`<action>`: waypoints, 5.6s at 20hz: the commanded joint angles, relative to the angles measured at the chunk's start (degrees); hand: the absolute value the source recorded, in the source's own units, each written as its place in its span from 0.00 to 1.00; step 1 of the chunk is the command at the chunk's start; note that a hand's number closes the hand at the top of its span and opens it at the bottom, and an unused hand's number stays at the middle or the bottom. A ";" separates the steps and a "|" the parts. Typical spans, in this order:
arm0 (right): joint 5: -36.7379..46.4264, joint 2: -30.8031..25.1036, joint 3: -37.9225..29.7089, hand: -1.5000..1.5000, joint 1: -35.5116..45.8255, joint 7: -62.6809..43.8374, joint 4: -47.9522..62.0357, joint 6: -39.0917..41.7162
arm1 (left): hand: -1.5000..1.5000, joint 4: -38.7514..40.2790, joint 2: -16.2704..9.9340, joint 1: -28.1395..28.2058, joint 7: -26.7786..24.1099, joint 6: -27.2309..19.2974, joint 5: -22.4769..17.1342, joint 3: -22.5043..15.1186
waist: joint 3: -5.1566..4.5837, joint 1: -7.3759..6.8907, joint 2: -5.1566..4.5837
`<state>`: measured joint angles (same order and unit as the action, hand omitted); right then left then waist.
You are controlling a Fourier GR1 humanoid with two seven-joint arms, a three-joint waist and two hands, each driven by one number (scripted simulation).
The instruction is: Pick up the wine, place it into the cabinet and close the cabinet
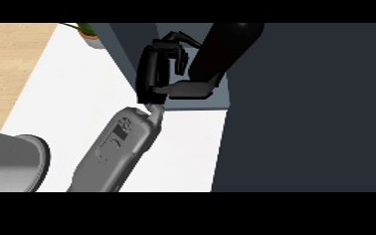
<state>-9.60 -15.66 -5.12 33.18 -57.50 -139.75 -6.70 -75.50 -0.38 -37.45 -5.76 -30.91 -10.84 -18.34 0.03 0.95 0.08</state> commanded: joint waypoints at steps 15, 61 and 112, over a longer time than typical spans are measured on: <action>-2.51 2.96 2.30 0.00 -1.78 0.71 -3.00 0.47 | 1.00 22.57 0.38 -6.45 -16.27 -1.21 -5.48 0.17 | -0.08 0.58 -0.34; -6.18 3.42 -0.13 0.00 -0.10 3.09 -0.05 3.42 | 1.00 68.61 0.38 -25.67 -38.35 -1.81 -20.53 5.88 | -0.07 2.96 -1.33; -7.47 7.38 4.17 0.00 1.83 5.11 1.86 4.55 | 1.00 69.00 0.37 -12.69 -38.83 10.60 -31.51 9.69 | -0.33 10.31 -2.25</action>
<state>-14.94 -8.71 -0.97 35.53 -51.69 -136.47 -2.02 -6.35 -0.21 -50.55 -44.54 -18.46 -41.72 -7.74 -0.25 10.56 -2.06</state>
